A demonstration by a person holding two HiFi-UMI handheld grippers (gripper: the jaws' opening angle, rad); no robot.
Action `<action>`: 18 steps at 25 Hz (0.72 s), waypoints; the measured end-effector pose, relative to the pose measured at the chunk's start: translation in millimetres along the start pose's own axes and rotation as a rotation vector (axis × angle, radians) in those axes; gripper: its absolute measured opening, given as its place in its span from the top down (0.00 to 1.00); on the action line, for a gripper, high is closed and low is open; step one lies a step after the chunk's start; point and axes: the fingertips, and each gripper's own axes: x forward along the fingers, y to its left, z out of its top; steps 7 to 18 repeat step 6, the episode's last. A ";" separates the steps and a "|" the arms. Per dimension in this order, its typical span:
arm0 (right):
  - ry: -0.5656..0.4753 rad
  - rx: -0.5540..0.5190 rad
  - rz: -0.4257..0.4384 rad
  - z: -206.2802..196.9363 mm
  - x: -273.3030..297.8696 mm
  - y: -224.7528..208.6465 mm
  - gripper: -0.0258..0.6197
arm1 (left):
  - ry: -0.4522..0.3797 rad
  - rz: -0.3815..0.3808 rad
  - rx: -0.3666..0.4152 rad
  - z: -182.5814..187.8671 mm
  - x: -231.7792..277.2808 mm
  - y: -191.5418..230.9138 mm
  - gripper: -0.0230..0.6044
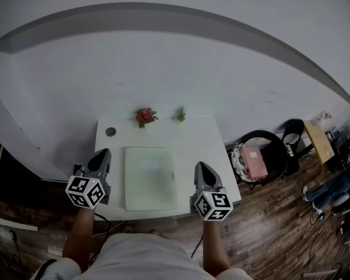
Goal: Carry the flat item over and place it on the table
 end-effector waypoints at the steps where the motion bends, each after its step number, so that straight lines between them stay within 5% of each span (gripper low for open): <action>1: -0.002 -0.001 -0.001 0.6 1.0 -0.4 0.96 | -0.002 0.002 0.001 0.4 0.4 0.4 0.95; 18: -0.001 -0.006 0.002 -1.6 4.6 -0.6 0.96 | -0.016 0.007 0.011 2.2 2.1 1.8 0.95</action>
